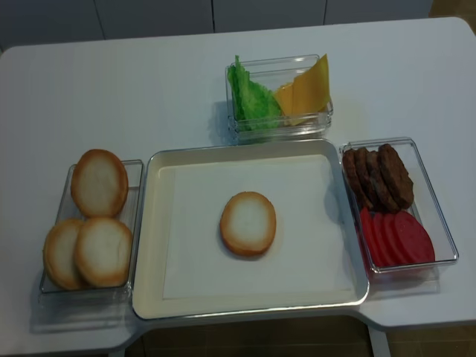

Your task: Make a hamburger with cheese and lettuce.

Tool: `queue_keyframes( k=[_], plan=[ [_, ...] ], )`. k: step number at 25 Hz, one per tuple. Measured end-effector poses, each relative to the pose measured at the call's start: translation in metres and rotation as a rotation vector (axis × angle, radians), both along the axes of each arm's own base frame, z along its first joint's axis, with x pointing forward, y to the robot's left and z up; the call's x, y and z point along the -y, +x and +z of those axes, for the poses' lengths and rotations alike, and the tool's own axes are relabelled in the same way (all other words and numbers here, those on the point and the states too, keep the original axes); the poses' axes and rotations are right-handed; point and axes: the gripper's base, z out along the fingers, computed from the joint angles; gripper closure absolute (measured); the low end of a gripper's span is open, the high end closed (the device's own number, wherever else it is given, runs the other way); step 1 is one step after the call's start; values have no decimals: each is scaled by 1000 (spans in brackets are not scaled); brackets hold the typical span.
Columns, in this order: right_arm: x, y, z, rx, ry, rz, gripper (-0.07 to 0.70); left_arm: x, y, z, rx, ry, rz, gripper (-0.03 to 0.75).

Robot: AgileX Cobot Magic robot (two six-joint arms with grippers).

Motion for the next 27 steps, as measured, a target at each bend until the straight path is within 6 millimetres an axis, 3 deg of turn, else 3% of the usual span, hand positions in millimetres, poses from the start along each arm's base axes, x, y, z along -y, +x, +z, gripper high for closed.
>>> queue_keyframes(
  k=[27],
  plan=[
    [0, 0, 0, 0, 0, 0, 352, 0, 0, 0, 5, -3, 2, 246]
  ],
)
